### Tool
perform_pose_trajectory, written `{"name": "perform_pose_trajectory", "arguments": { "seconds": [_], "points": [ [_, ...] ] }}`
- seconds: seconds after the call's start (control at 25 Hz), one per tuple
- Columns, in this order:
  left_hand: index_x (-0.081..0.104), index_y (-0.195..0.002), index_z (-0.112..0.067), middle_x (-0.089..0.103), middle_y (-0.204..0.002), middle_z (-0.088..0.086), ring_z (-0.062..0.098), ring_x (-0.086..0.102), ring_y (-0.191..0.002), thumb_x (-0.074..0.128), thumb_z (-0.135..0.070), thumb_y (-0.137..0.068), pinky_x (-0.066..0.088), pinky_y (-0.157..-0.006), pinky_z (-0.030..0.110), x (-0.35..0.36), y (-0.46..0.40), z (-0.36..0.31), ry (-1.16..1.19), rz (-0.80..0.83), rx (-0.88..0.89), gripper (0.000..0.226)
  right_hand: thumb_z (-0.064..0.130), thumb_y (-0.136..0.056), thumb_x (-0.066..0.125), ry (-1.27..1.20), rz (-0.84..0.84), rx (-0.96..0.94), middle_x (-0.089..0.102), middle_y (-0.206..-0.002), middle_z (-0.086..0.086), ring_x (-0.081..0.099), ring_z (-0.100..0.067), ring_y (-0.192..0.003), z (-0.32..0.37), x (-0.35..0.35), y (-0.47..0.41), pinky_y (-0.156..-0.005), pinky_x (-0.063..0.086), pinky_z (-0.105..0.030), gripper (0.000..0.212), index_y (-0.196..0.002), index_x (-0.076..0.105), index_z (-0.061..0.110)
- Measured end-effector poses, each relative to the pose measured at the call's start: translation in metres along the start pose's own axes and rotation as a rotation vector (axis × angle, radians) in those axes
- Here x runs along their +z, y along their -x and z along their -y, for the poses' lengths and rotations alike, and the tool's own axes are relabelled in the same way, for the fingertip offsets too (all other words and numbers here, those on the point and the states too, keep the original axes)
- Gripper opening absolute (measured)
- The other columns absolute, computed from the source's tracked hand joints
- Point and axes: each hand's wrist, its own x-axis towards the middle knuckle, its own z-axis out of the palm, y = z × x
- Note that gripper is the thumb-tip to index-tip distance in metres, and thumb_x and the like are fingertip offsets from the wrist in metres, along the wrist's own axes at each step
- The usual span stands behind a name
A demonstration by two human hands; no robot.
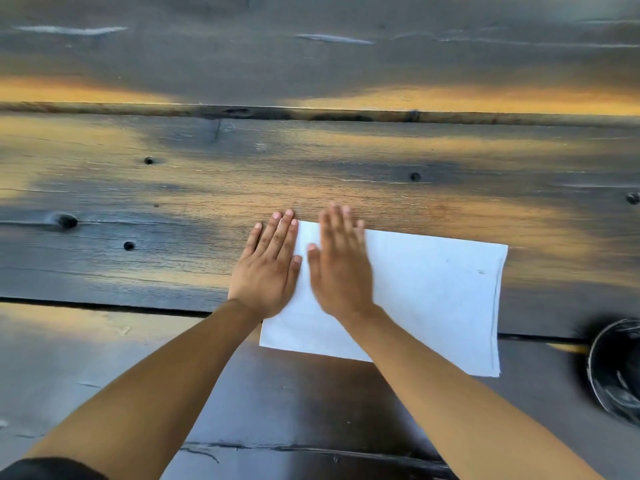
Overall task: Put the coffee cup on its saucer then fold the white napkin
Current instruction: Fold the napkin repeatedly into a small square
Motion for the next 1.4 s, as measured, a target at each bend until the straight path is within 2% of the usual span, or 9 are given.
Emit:
{"name": "perform_pose_trajectory", "arguments": {
  "seconds": [0.12,0.24,0.48,0.6,0.8,0.96,1.04,1.12,1.4],
  "points": [
    [0.006,-0.161,-0.011,0.002,-0.170,0.004,0.019,-0.004,-0.157,0.011,-0.037,-0.106,0.008,-0.128,0.046,0.002,0.001,0.001,-0.003,-0.002,-0.001,0.061,0.039,-0.106,0.027,0.098,0.076,-0.109,0.019,-0.167,-0.012,0.010,-0.028,-0.156,0.008,0.022,-0.004,-0.125,0.014,-0.049,0.061,-0.157,0.024,0.006],
    [0.004,-0.161,-0.010,-0.001,-0.170,0.004,0.019,-0.005,-0.157,0.013,-0.040,-0.107,0.006,-0.128,0.045,0.002,0.000,0.001,0.001,-0.004,0.004,0.063,0.047,-0.106,0.025,0.202,0.071,-0.154,0.013,-0.168,-0.008,0.007,-0.026,-0.156,-0.037,0.008,0.009,-0.126,0.011,-0.046,0.066,-0.159,0.018,0.008],
    [-0.001,-0.161,-0.010,-0.007,-0.170,0.003,0.019,-0.009,-0.157,0.008,-0.042,-0.107,0.004,-0.128,0.044,0.002,0.002,0.002,-0.007,-0.002,0.008,0.063,0.052,-0.103,0.021,0.308,0.041,0.161,0.004,-0.169,-0.012,0.000,-0.027,-0.156,-0.171,-0.049,0.054,-0.126,0.011,-0.050,0.075,-0.159,0.009,0.004],
    [-0.002,-0.161,-0.010,-0.006,-0.170,0.004,0.019,-0.009,-0.157,0.009,-0.042,-0.106,0.004,-0.128,0.045,0.004,0.001,0.001,-0.012,-0.018,0.008,0.064,0.054,-0.102,0.014,0.320,0.068,0.178,0.001,-0.169,-0.012,-0.003,-0.025,-0.156,-0.193,-0.059,0.061,-0.126,0.008,-0.048,0.077,-0.159,0.005,0.003],
    [-0.002,-0.160,-0.010,-0.008,-0.170,0.005,0.018,-0.013,-0.156,0.012,-0.042,-0.106,0.000,-0.128,0.042,-0.006,0.000,0.007,0.154,-0.005,0.030,0.064,0.050,-0.102,0.013,0.204,-0.020,0.221,0.006,-0.168,-0.016,0.001,-0.029,-0.156,-0.155,-0.054,0.059,-0.126,0.004,-0.049,0.075,-0.158,0.011,0.000],
    [0.019,-0.158,0.001,0.014,-0.168,0.014,0.026,0.008,-0.157,0.024,-0.029,-0.107,0.011,-0.128,0.045,-0.015,0.038,0.003,0.178,-0.175,0.132,0.059,0.040,-0.103,0.022,0.101,-0.023,0.036,0.010,-0.167,-0.016,0.006,-0.031,-0.156,-0.048,-0.021,0.066,-0.126,0.005,-0.048,0.068,-0.158,0.016,0.001],
    [0.023,-0.156,0.003,0.017,-0.167,0.017,0.029,0.012,-0.156,0.026,-0.028,-0.107,0.015,-0.127,0.048,-0.005,0.068,-0.003,0.137,-0.162,0.216,0.058,0.037,-0.103,0.023,0.069,0.013,-0.057,0.009,-0.168,-0.012,0.002,-0.027,-0.157,0.006,0.005,0.071,-0.127,0.004,-0.047,0.064,-0.158,0.017,0.004],
    [0.023,-0.156,0.004,0.018,-0.166,0.018,0.030,0.013,-0.156,0.022,-0.029,-0.107,0.019,-0.125,0.051,0.006,0.086,-0.001,0.140,-0.114,0.160,0.059,0.036,-0.104,0.021,0.078,0.041,-0.079,0.011,-0.168,-0.011,0.002,-0.026,-0.157,0.039,0.028,0.077,-0.126,0.007,-0.048,0.062,-0.158,0.019,0.006],
    [-0.001,-0.160,-0.005,-0.006,-0.169,0.009,0.022,-0.009,-0.157,0.008,-0.045,-0.106,0.000,-0.128,0.041,0.021,0.097,0.007,-0.046,0.017,0.029,0.067,0.049,-0.103,0.028,0.265,0.069,-0.089,0.012,-0.169,-0.007,0.007,-0.025,-0.156,-0.027,0.028,0.110,-0.126,0.012,-0.049,0.070,-0.159,0.018,0.008]
  ]
}}
